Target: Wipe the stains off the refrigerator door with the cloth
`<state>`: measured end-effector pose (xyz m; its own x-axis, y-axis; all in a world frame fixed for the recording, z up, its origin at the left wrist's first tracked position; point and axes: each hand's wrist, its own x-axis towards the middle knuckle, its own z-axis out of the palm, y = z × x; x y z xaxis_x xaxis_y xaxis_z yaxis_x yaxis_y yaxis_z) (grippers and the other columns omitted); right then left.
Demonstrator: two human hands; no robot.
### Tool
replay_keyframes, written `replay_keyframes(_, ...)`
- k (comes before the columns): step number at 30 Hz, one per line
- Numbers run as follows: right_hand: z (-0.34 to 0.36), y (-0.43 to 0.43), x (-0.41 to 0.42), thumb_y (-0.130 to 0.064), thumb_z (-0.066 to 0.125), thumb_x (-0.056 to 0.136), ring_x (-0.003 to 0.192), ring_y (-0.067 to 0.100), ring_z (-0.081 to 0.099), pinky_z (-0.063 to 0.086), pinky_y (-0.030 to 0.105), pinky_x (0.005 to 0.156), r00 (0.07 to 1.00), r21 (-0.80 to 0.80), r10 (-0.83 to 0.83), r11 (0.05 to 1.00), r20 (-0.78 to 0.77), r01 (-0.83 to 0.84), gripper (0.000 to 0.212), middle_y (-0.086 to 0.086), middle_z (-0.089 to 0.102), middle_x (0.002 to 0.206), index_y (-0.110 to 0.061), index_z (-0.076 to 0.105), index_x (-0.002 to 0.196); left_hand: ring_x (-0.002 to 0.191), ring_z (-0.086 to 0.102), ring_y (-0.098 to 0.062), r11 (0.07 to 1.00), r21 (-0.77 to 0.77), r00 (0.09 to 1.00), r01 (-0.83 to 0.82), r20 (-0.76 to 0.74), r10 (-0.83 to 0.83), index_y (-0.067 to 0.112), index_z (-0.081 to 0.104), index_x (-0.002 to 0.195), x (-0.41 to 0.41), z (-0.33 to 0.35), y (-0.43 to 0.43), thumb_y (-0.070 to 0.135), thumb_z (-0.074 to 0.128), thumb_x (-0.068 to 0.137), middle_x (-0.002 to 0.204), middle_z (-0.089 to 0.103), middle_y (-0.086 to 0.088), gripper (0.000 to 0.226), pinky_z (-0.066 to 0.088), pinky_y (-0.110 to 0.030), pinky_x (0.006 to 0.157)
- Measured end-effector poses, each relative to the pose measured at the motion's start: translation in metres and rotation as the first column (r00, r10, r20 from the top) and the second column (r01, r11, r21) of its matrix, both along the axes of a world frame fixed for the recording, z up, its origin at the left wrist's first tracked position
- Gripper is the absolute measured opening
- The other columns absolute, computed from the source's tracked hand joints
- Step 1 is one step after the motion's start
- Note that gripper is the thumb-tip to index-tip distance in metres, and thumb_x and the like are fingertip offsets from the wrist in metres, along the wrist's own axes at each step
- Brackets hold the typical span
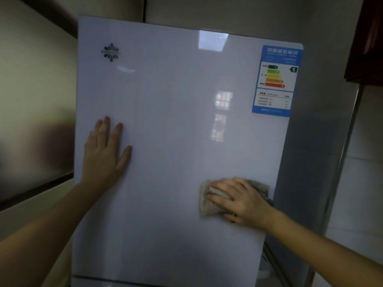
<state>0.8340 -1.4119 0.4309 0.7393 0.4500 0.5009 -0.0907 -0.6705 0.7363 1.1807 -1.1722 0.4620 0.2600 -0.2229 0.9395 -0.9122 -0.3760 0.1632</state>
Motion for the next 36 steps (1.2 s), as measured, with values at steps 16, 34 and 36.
replay_keyframes(16, 0.093, 0.065, 0.102, -0.033, 0.074, 0.083, 0.121, 0.036, 0.057, 0.043, 0.044, 0.099, 0.955, 0.094, 0.020, 0.994, 0.296, -0.050, 0.053, 0.016, 0.060, 0.139, -0.014, 0.067, 0.132, 0.155, 0.019, -0.034, 0.998, 0.061, 0.995, 0.011, 0.099, -0.017, 0.017, 0.026, 0.159, 0.022, -0.003, 0.008, 0.053, 0.034, 0.099, 0.169, 0.018, -0.013, 0.070, 0.024, -0.050, 0.121)
replay_keyframes(34, 0.141, 0.120, 0.180, -0.031, 0.073, 0.083, 0.123, 0.036, 0.056, 0.040, 0.043, 0.098, 0.895, 0.176, -0.054, 0.984, 0.443, -0.028, 0.053, 0.016, 0.059, 0.138, -0.013, 0.065, 0.132, 0.138, 0.046, -0.044, 0.982, -0.155, 0.977, 0.108, 0.202, -0.075, -0.001, 0.060, 0.134, 0.061, -0.070, 0.037, 0.031, 0.054, 0.098, 0.152, 0.045, -0.027, 0.048, 0.037, -0.050, 0.113)
replay_keyframes(36, 0.107, 0.127, 0.198, -0.033, 0.072, 0.083, 0.121, 0.038, 0.058, 0.042, 0.045, 0.098, 0.947, 0.114, -0.003, 0.993, 0.320, -0.035, 0.052, 0.017, 0.060, 0.138, -0.014, 0.066, 0.132, 0.138, 0.047, -0.044, 0.985, -0.144, 0.983, 0.095, 0.172, -0.069, 0.001, 0.059, 0.135, 0.063, -0.098, 0.040, 0.032, 0.053, 0.099, 0.152, 0.045, -0.026, 0.049, 0.038, -0.050, 0.111)
